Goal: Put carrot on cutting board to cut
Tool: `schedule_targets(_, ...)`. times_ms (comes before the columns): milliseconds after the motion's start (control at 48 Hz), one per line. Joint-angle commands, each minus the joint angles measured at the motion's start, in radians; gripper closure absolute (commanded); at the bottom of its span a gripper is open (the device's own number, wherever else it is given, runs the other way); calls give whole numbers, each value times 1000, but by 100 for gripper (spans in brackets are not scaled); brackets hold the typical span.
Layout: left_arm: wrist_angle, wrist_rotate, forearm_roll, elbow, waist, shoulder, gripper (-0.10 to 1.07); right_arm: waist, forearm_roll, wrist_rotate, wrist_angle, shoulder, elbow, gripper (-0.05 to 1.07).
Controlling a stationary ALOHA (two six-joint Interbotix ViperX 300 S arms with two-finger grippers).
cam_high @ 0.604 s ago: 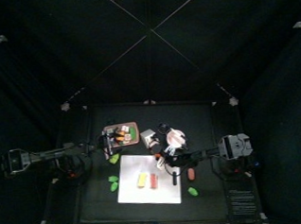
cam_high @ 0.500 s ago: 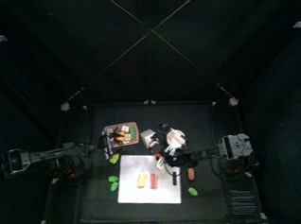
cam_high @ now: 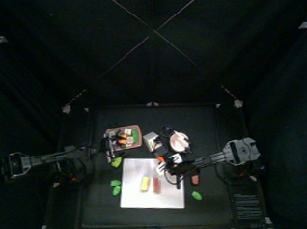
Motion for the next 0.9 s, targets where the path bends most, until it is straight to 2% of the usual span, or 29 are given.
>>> schedule_targets(0,-3,2,-5,-15,-2,0,-3,15,-44,94,8,3,-31,34)
schedule_targets(229,-2,2,-3,-15,-2,-2,-3,54,-115,279,28,17,-14,33)
schedule_targets(729,-3,2,-5,-15,-2,0,-3,61,-133,295,-40,48,2,31)
schedule_targets(875,-2,2,-5,-15,-2,0,-3,60,-130,296,-40,48,0,26)
